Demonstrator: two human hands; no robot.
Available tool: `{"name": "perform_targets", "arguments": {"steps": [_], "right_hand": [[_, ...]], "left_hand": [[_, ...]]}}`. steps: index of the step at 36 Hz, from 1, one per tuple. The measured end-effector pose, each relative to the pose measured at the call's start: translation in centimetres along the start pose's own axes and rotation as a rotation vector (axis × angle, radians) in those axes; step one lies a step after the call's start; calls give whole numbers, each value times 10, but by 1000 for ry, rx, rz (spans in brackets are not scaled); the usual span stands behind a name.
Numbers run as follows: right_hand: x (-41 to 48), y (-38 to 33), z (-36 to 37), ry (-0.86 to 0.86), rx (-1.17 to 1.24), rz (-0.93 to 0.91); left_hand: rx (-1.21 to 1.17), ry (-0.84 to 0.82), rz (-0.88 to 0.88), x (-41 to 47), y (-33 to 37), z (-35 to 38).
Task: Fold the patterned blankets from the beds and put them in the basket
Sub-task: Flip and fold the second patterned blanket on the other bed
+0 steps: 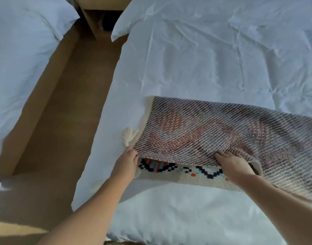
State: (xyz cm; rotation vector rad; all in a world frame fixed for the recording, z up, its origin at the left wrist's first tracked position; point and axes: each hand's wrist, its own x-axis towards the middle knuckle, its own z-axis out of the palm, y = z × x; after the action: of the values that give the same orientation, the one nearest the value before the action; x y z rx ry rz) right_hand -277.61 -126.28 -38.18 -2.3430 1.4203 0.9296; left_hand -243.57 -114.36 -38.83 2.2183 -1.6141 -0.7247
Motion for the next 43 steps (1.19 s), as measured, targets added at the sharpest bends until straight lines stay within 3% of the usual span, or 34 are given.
{"name": "perform_targets", "arguments": {"steps": [13, 20, 23, 30, 36, 43], "right_hand": [[-37, -38, 47, -32, -38, 5], [-45, -33, 58, 121, -33, 25], [-54, -15, 65, 203, 2, 93], [-79, 56, 104, 424, 228, 254], [-91, 145, 155, 350, 277, 369], [-81, 203, 180, 294, 144, 254]], "left_hand": [[168, -101, -128, -48, -31, 33], [581, -153, -199, -58, -20, 45], [587, -157, -127, -53, 10, 52], [423, -331, 257, -32, 119, 119], [392, -381, 432, -27, 212, 182], [385, -315, 438, -18, 268, 234]]}}
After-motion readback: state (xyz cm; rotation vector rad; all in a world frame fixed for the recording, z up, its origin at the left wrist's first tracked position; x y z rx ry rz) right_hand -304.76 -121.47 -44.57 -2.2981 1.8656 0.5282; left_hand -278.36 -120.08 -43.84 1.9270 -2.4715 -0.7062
